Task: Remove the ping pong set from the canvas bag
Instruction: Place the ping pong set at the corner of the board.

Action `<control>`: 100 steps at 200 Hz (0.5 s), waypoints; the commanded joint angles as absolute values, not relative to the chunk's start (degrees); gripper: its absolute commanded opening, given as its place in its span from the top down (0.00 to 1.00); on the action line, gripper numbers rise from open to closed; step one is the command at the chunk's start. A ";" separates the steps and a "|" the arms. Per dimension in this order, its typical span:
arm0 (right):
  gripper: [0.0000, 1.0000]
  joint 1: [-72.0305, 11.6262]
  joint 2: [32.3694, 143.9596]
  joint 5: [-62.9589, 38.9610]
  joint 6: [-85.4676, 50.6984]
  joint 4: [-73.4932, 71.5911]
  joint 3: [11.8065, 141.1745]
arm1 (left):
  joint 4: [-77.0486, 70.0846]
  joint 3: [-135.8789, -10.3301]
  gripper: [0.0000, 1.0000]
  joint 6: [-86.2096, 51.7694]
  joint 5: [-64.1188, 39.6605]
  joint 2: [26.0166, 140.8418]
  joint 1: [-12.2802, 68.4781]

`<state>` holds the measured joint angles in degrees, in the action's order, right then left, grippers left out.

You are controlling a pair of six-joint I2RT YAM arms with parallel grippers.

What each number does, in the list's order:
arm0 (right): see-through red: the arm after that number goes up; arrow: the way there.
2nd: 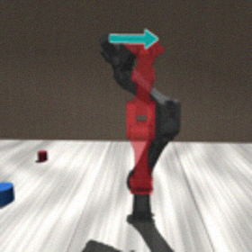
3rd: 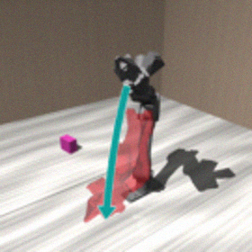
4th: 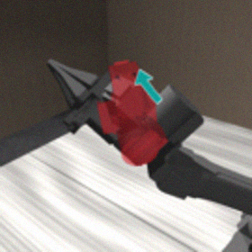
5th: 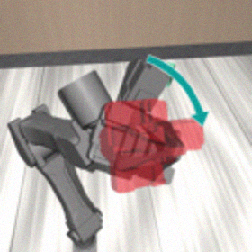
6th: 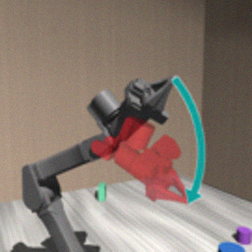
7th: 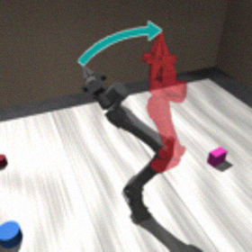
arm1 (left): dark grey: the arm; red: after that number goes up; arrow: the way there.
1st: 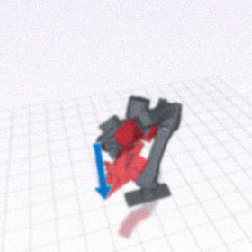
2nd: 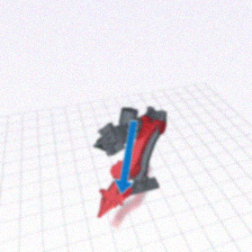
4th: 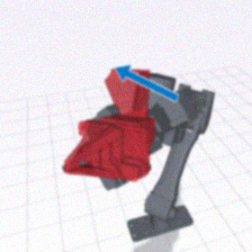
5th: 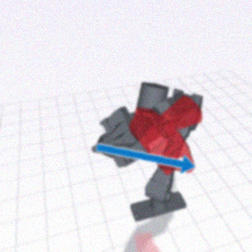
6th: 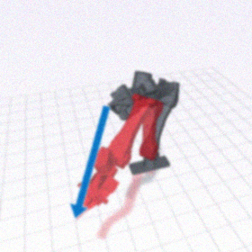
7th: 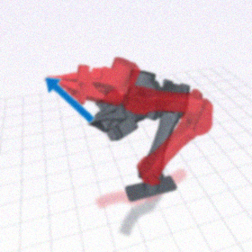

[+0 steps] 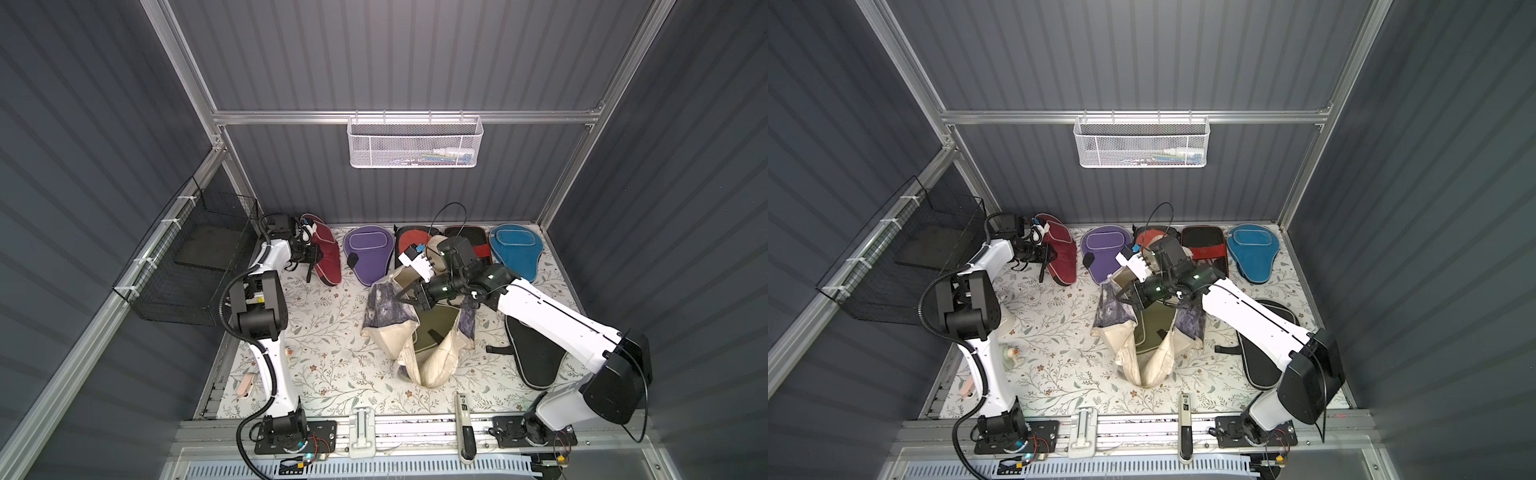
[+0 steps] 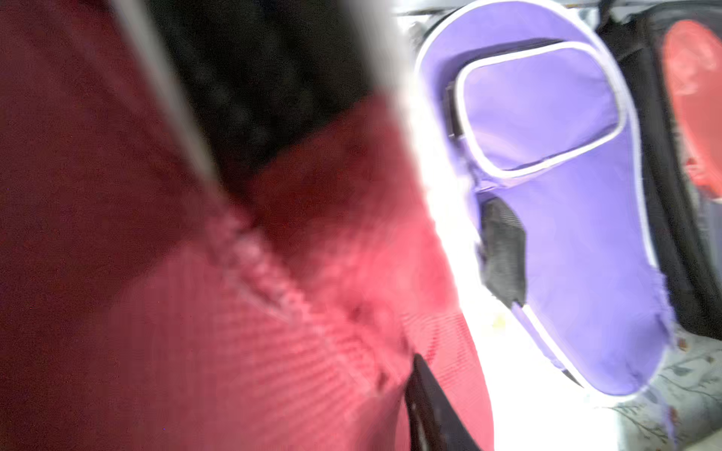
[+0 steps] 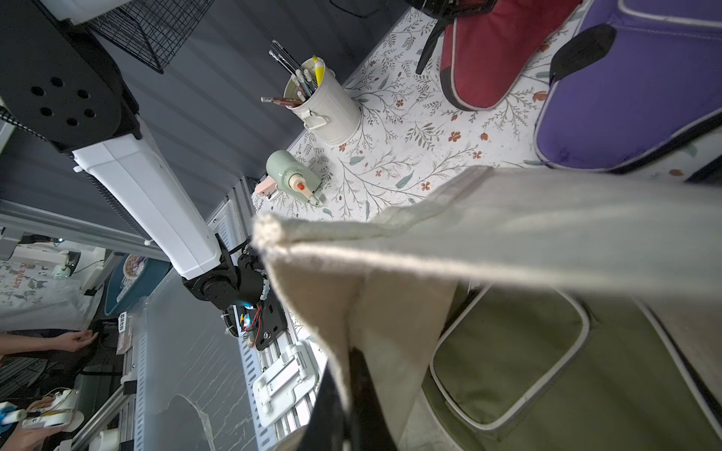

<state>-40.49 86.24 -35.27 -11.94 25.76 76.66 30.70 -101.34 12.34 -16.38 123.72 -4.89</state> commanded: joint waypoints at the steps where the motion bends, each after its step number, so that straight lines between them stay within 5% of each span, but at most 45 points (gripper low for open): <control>1: 0.96 -40.61 87.27 -36.22 -11.60 26.77 78.12 | 34.05 -102.40 0.58 14.86 -8.40 125.94 -5.19; 41: 0.96 -40.65 87.98 -36.55 -11.60 27.08 78.97 | 34.15 -102.48 0.42 15.47 -3.00 125.85 -5.19; 100: 0.95 -40.62 88.28 -36.49 -11.25 27.41 79.45 | 30.73 -100.24 0.40 13.55 5.72 125.45 -5.11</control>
